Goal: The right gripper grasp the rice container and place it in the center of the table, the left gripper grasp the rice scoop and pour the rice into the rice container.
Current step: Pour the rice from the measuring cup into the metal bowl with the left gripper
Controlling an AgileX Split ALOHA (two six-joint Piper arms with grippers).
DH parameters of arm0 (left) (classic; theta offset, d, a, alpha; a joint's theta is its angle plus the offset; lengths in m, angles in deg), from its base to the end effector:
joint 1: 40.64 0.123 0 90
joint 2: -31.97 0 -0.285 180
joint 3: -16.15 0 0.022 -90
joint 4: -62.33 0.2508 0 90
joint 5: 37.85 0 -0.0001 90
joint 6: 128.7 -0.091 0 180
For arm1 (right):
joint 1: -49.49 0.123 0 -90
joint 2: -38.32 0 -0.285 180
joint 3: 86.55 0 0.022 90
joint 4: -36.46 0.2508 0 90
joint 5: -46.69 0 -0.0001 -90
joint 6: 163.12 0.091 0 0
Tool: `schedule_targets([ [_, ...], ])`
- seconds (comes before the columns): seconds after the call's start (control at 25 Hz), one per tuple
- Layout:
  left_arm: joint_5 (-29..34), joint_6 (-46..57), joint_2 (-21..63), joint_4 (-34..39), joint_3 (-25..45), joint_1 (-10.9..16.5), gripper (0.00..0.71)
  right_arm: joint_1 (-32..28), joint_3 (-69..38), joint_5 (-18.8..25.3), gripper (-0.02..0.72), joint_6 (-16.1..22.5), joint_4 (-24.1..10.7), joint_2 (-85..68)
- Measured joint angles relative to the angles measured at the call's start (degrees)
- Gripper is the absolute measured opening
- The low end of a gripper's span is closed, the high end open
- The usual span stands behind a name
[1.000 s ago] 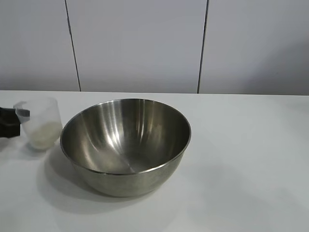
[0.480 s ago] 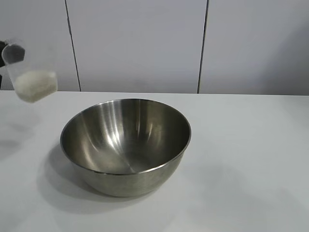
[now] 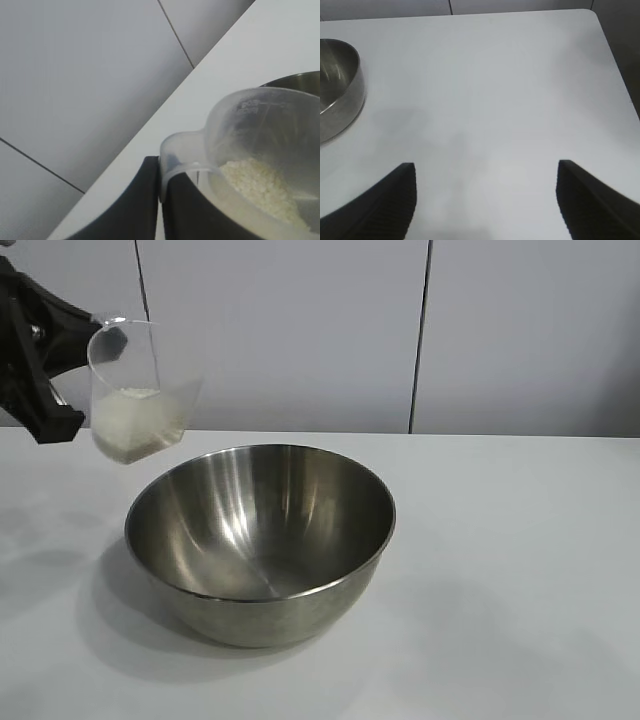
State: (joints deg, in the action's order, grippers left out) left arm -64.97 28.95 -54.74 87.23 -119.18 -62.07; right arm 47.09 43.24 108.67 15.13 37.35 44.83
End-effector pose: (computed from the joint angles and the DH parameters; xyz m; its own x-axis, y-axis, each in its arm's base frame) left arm 0.2468 -0.1156 0.2328 0.1862 0.6698 -0.7188 0.5619 0.5276 0.6371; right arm -0.0057 0.0015 0.2675 -0.4803 -0.0031 -0.8771 0.0187 0.9997 -0.0138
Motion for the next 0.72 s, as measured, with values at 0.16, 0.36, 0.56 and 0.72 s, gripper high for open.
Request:
schedule_targets([
  [0.16, 1.30, -23.06, 0.00, -12.07, 0.00, -3.95, 0.006, 0.00, 0.00, 0.00, 0.536, 0.00, 0.00, 0.00],
  [0.36, 1.50, -40.60, -1.07, -15.57, -1.71, -6.80, 0.006, 0.00, 0.00, 0.00, 0.536, 0.00, 0.00, 0.00],
  [0.56, 1.57, -49.19, -5.44, -15.27, -2.99, -7.71, 0.006, 0.00, 0.00, 0.00, 0.536, 0.00, 0.00, 0.00],
  [0.72, 1.57, -62.29, -8.69, -14.33, -3.65, -10.12, 0.006, 0.00, 0.00, 0.00, 0.536, 0.00, 0.00, 0.00],
])
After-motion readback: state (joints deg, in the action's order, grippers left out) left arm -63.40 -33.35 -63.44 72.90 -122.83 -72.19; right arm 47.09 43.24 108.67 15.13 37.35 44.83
